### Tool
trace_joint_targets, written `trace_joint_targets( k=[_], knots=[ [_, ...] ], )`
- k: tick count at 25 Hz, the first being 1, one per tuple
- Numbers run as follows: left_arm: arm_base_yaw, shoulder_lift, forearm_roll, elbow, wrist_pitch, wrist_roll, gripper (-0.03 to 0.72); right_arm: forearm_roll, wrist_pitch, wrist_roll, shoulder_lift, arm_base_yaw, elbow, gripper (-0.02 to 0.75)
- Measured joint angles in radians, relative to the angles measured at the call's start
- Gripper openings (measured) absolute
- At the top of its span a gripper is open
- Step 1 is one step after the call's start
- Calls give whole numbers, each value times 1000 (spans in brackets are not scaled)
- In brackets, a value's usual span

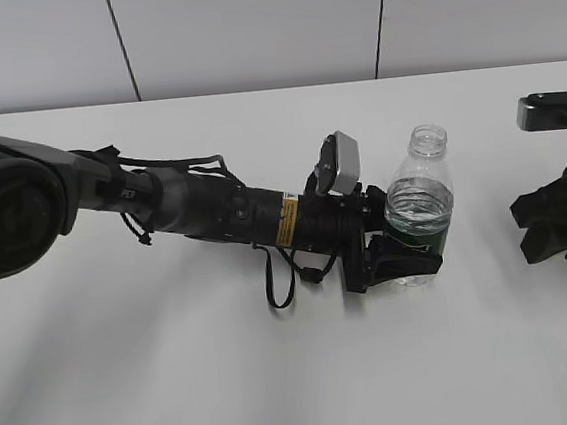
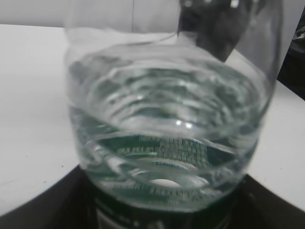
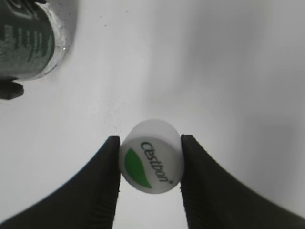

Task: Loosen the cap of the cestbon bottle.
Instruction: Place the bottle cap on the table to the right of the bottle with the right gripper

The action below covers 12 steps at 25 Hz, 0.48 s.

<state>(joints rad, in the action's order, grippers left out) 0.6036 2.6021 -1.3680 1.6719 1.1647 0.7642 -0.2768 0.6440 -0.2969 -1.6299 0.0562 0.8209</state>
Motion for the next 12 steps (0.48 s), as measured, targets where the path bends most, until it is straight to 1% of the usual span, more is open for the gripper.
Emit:
trace_joint_targets(
  k=[4,12],
  knots=[
    [0,0,0,0,1,0,508,3,-68,11,-71,0,-5,297],
    [0,0,0,0,1,0,508,4,-136,12,-177,0,-5,297]
  ],
)
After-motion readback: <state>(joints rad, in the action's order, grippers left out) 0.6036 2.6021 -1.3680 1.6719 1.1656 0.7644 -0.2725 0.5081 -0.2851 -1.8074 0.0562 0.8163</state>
